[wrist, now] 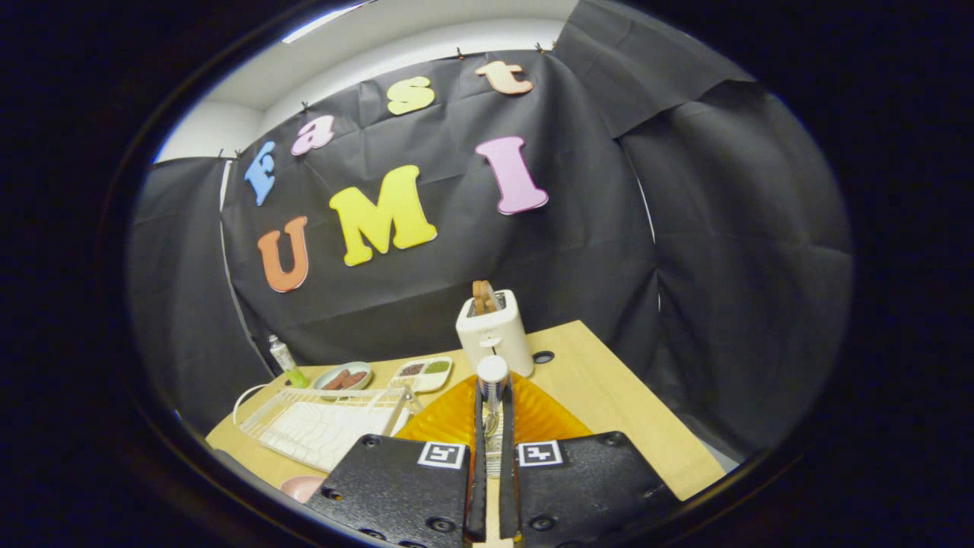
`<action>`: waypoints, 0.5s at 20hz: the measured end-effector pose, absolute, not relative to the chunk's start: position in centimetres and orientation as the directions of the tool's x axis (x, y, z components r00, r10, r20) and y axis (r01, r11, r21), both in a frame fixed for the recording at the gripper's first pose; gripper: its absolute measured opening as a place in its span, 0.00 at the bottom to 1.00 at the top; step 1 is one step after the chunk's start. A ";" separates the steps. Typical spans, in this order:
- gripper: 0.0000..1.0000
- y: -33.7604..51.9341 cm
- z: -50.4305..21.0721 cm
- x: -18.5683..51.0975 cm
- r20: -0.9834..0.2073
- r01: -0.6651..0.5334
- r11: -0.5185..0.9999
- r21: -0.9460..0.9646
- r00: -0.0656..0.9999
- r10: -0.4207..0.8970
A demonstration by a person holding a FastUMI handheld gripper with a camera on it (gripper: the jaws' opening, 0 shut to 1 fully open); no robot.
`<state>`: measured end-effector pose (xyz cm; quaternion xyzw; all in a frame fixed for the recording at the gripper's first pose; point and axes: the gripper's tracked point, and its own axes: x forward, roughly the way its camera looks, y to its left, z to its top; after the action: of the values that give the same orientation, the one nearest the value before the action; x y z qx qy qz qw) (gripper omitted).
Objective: Take the plate from the dish rack, then take the spoon from the basket and place it into the plate.
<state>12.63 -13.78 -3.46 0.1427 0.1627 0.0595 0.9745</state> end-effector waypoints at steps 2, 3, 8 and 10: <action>0.12 -12.4 -1.6 10.4 -0.299 -0.102 0.952 0.288 0.935 0.191; 0.12 -11.6 -0.9 9.3 -0.302 -0.122 0.950 0.287 0.930 0.211; 0.12 -7.1 0.8 4.1 -0.329 -0.207 0.933 0.293 0.895 0.302; 0.12 -4.9 0.4 2.4 -0.351 -0.238 0.927 0.290 0.875 0.334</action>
<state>2.36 -4.90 0.37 0.1199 0.2012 0.1489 0.9607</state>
